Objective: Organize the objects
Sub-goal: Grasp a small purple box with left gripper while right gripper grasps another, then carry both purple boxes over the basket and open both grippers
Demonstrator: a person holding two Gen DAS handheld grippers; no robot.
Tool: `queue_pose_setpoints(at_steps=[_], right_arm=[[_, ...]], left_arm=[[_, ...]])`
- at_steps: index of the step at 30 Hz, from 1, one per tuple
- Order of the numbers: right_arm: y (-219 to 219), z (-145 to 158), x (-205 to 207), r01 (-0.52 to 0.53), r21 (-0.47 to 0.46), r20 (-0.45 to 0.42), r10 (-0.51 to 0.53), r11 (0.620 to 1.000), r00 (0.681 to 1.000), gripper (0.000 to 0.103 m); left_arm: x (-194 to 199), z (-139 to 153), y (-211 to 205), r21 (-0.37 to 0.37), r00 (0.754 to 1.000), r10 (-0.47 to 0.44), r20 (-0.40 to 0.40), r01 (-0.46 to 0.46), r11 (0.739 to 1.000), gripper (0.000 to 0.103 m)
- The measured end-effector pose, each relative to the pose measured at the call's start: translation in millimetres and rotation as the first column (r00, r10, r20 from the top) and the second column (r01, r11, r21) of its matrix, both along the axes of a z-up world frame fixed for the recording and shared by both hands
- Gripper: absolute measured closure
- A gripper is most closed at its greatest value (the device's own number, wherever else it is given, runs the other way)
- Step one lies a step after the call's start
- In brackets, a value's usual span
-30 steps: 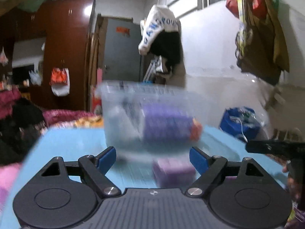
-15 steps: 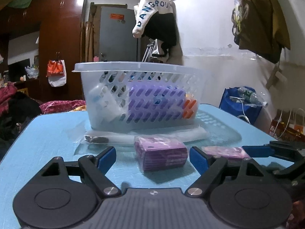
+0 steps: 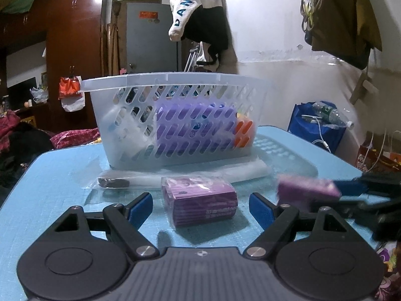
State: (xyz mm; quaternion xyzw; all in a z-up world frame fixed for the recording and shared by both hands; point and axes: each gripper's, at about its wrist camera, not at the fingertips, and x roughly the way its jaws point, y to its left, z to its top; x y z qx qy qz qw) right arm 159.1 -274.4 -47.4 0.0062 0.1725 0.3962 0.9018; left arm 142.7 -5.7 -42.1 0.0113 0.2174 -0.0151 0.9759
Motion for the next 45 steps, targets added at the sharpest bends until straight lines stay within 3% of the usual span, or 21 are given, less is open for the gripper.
queue_pose_setpoints(at_steps=[9,10,11,13,23,32,35,38,42,45], right_arm=[[-8,5,4,0.021,0.015,-0.003,-0.021,1.0,1.0,0.051],[-8,5,5,0.019,0.014,-0.005,-0.019,1.0,1.0,0.051],[-7,5,6,0.018,0.014,-0.005,-0.018,1.0,1.0,0.051],[-7,5,5,0.02,0.014,-0.004,-0.02,1.0,1.0,0.052],[-8,5,3,0.006,0.048,0.051,-0.008,0.999,0.999,0.055],[-5,4,6,-0.011,0.067,0.059,0.007,0.998,0.998,0.056],[-9,19,4,-0.015,0.089,0.095,0.006,0.996,0.995,0.056],[-10,54,5,0.003,0.114,0.17,-0.023,0.994,0.985,0.056],[11,112,33,0.104,0.076,0.251,-0.12,0.992,0.961,0.056],[37,143,72,0.174,0.031,0.231,-0.177,0.984,0.957,0.056]], left_arm=[[11,-1,-16,0.073,0.997,0.075,-0.038,-0.072,0.995,0.016],[13,-1,-16,0.076,0.996,0.082,-0.043,-0.079,0.994,0.02],[13,-1,-16,0.076,0.995,0.09,-0.044,-0.086,0.993,0.033],[12,-2,-14,0.07,0.995,0.094,-0.039,-0.092,0.993,0.035],[-22,1,-6,0.047,0.985,0.06,0.163,-0.069,0.997,0.036],[-34,5,2,0.023,0.974,0.029,0.225,-0.035,0.999,0.036],[-37,22,6,0.012,0.968,0.022,0.25,-0.026,1.0,0.036],[-24,61,11,0.031,0.965,0.037,0.261,-0.046,0.998,0.036],[27,128,22,0.031,0.967,0.039,0.251,-0.048,0.998,0.035],[87,157,30,0.018,0.988,0.034,0.152,-0.038,0.999,0.035]])
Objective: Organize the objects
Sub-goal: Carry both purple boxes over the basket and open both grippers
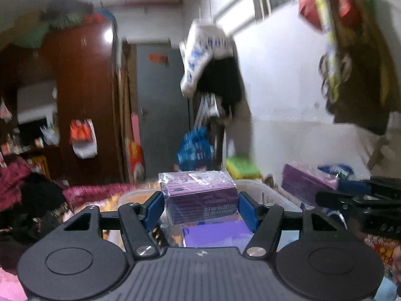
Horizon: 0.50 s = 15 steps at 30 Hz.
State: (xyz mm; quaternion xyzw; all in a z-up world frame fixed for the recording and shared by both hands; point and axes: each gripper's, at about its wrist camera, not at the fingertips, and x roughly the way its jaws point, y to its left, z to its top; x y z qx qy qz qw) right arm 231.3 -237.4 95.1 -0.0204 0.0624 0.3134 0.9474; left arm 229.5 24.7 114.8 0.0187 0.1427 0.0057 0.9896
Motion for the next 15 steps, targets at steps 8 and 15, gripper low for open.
queue_pose_setpoints(at_steps=[8,15], right_arm=[[60,0,69,0.061,-0.158,-0.157,-0.086,0.986,0.984,0.056],[63,-8,87,0.072,-0.184,-0.225,-0.114,0.98,0.968,0.057]], left_arm=[[94,-23,13,-0.031,0.978,-0.036,-0.206,0.03,0.999,0.036],[100,-36,20,-0.044,0.977,-0.038,-0.212,0.029,0.999,0.036]])
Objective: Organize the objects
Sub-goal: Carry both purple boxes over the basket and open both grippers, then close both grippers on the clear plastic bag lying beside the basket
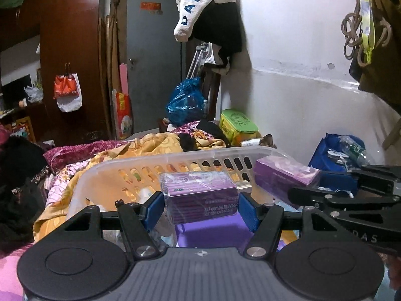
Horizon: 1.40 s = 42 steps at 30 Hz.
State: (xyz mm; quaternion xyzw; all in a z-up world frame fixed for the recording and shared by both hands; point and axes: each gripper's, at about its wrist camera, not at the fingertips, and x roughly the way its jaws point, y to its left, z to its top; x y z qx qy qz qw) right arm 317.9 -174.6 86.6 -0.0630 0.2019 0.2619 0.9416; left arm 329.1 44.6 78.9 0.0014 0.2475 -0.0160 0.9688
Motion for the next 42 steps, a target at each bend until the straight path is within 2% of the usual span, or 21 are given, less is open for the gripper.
queue_pose_setpoints(at_steps=[4,9,10,11,12,14,16,19,23,26,29,32,38,42], right_arm=[[2,-6,0,-0.003,-0.007,-0.018,0.003,1.0,1.0,0.057],[3,-8,-3,0.001,-0.014,-0.019,-0.001,1.0,1.0,0.055],[3,-7,-2,0.0,-0.005,-0.018,-0.001,1.0,1.0,0.054],[1,-5,-5,0.002,0.004,-0.01,-0.002,1.0,1.0,0.045],[-1,-3,-6,0.01,0.008,0.001,-0.01,1.0,1.0,0.04],[-7,1,-13,0.026,0.024,0.037,-0.027,0.999,0.999,0.019],[-20,7,-24,0.016,0.084,0.073,-0.022,0.996,0.997,0.002],[-42,13,-41,-0.008,0.166,0.103,-0.01,0.986,0.995,0.0],[-69,2,-65,-0.025,0.18,0.114,0.004,0.983,0.993,0.0],[-77,-13,-76,-0.017,0.164,0.091,0.002,0.986,0.996,0.0],[-80,-26,-85,-0.009,0.159,0.069,-0.002,0.987,0.998,0.0],[-80,-38,-88,-0.014,0.174,0.03,0.009,0.985,0.999,0.0],[-63,-60,-86,0.005,0.105,-0.012,-0.003,0.994,1.0,0.0],[-58,-74,-86,-0.002,0.09,-0.058,0.007,0.996,0.998,0.0]], left_arm=[[0,-1,2,-0.028,1.0,0.001,0.021,-0.001,1.0,0.036],[0,-5,2,-0.024,0.999,-0.013,0.035,0.013,1.0,0.034],[-3,-4,1,-0.024,0.999,-0.01,0.05,0.011,1.0,0.023],[-6,-3,2,-0.025,0.998,-0.006,0.067,0.008,1.0,0.014],[-11,-2,3,-0.021,0.996,0.001,0.09,0.0,1.0,0.012],[-24,3,4,-0.02,0.992,0.008,0.125,-0.006,1.0,0.006],[-38,9,5,-0.025,0.988,0.006,0.155,-0.002,1.0,0.003],[-72,17,8,-0.038,0.973,-0.008,0.232,0.017,0.999,0.0],[-127,11,11,-0.043,0.952,-0.027,0.304,0.042,0.998,0.0],[-155,-4,14,-0.039,0.961,-0.028,0.275,0.04,0.998,0.0],[-184,-27,21,-0.06,0.953,0.02,0.302,-0.002,0.998,0.0],[-200,-45,29,-0.072,0.956,0.02,0.292,0.001,0.997,0.0],[-188,-67,60,-0.131,0.979,0.092,0.183,-0.068,0.989,0.0],[-168,-83,76,-0.135,0.991,0.12,0.063,-0.111,0.985,0.0]])
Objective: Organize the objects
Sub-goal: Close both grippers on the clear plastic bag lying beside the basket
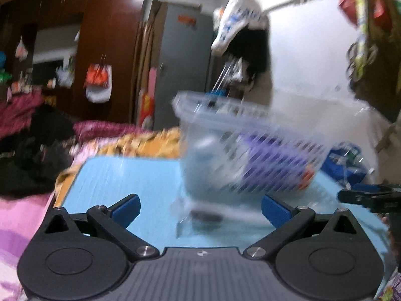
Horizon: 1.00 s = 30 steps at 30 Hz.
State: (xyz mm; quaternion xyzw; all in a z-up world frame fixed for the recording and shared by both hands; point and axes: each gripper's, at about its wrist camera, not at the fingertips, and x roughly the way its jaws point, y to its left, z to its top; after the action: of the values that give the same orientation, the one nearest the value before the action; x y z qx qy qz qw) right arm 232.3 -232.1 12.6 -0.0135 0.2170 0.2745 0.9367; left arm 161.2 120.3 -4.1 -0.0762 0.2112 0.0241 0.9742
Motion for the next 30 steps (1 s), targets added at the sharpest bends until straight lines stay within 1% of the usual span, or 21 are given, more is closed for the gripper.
queue_pose_setpoints(at_steps=[2,4,6,8,11,15,17,22,24,26,28,29,30], right_arm=[[3,-7,2,-0.011,-0.002,-0.045,0.011,1.0,0.999,0.0],[5,-13,6,-0.017,-0.001,-0.094,0.017,1.0,0.995,0.0],[8,-19,8,-0.017,0.004,-0.116,0.017,1.0,0.993,0.0],[10,-22,12,-0.024,0.005,-0.149,0.024,1.0,0.989,0.0],[10,-25,14,-0.039,0.025,-0.188,0.043,0.999,0.981,0.003],[15,-26,12,-0.067,0.009,-0.196,0.067,0.998,0.978,0.008],[21,-26,14,-0.081,0.001,-0.203,0.08,0.997,0.976,0.012],[30,-24,18,-0.088,-0.012,-0.203,0.084,0.996,0.976,0.017],[33,-24,18,-0.092,-0.041,-0.192,0.083,0.995,0.978,0.022],[36,-22,17,-0.105,-0.058,-0.189,0.093,0.993,0.978,0.031],[39,-21,17,-0.124,-0.06,-0.193,0.11,0.99,0.975,0.04],[41,-20,17,-0.13,-0.066,-0.192,0.115,0.989,0.975,0.044],[42,-20,15,-0.135,-0.071,-0.187,0.12,0.988,0.975,0.045]], left_arm=[[12,-9,4,-0.005,0.997,0.007,-0.072,-0.008,1.0,0.0],[19,-16,8,-0.019,0.994,0.006,-0.112,-0.008,1.0,0.0],[27,-21,8,-0.041,0.989,-0.014,-0.145,0.008,0.999,0.0],[28,-26,5,-0.045,0.986,-0.019,-0.164,0.012,0.999,0.0],[34,-27,6,-0.058,0.983,-0.032,-0.179,0.022,0.998,0.0],[44,-27,6,-0.074,0.982,-0.04,-0.184,0.026,0.997,0.0],[47,-26,6,-0.085,0.982,-0.048,-0.183,0.033,0.996,0.0],[59,-25,-7,-0.056,0.977,-0.067,-0.201,0.057,0.997,0.001],[64,-25,-13,-0.029,0.977,-0.052,-0.206,0.047,0.998,0.003],[64,-25,-21,0.018,0.978,-0.034,-0.205,0.039,0.999,0.019],[62,-24,-27,0.053,0.978,-0.029,-0.205,0.04,0.998,0.029],[60,-24,-28,0.063,0.978,-0.029,-0.205,0.042,0.997,0.032],[59,-23,-29,0.072,0.979,-0.024,-0.203,0.04,0.997,0.035]])
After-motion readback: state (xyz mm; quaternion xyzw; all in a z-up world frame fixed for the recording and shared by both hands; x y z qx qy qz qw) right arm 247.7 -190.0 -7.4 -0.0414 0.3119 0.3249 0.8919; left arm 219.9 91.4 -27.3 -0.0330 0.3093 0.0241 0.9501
